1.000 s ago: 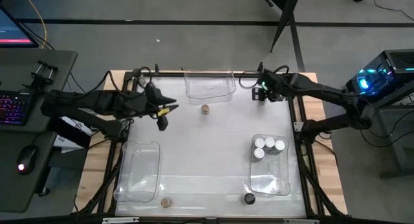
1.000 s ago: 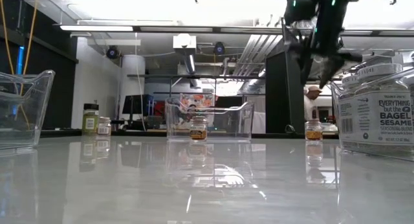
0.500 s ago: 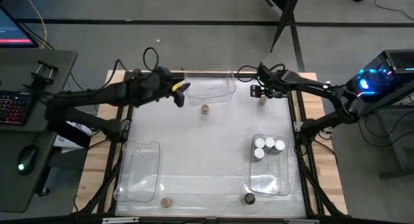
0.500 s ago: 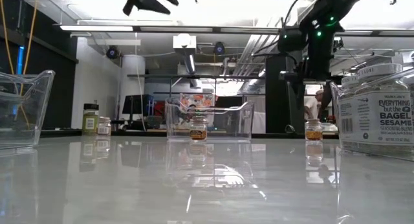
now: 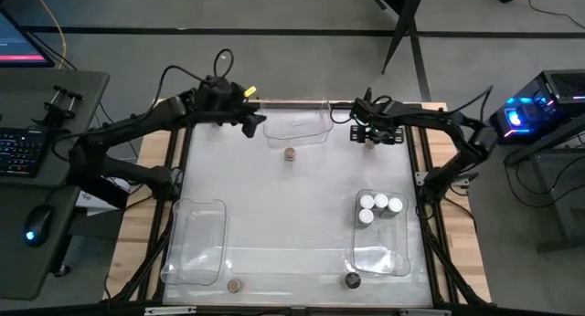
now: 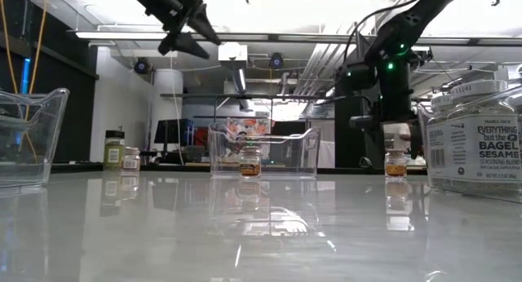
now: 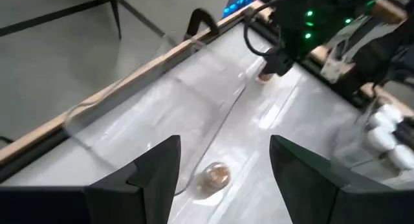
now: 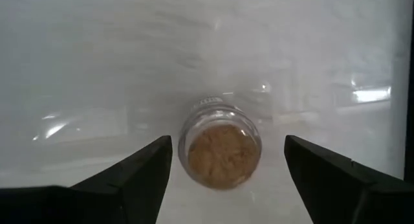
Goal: Sort spices by type
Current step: Put the brown seasoning bottle into the top transparent bin
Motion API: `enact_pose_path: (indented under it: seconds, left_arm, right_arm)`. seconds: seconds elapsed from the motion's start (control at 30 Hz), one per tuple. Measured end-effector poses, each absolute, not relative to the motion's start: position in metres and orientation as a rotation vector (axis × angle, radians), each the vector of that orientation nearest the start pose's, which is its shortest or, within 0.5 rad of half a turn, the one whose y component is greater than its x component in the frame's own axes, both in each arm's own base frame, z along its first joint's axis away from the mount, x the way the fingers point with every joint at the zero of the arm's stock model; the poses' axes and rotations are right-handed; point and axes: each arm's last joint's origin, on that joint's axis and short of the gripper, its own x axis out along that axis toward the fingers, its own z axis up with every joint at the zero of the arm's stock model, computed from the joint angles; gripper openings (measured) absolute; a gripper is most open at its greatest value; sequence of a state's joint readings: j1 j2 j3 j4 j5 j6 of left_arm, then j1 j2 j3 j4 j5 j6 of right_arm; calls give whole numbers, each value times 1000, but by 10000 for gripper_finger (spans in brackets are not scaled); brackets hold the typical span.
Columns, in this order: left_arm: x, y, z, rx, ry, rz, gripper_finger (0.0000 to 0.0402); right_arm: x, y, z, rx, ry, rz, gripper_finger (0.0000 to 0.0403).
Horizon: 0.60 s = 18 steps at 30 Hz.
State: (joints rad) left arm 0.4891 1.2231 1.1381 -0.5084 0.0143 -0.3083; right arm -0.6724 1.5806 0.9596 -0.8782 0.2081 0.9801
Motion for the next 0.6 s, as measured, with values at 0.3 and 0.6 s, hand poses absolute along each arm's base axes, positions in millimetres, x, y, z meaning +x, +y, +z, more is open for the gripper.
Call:
enact_pose_path:
  seconds: [0.3, 0.6]
  left_arm:
    - [221, 133, 334, -420, 543, 586, 226]
    - [221, 133, 334, -420, 542, 587, 226]
  right_arm:
    - [207, -175, 162, 1044, 1076, -1465, 247]
    - [206, -176, 163, 939, 1097, -1475, 181]
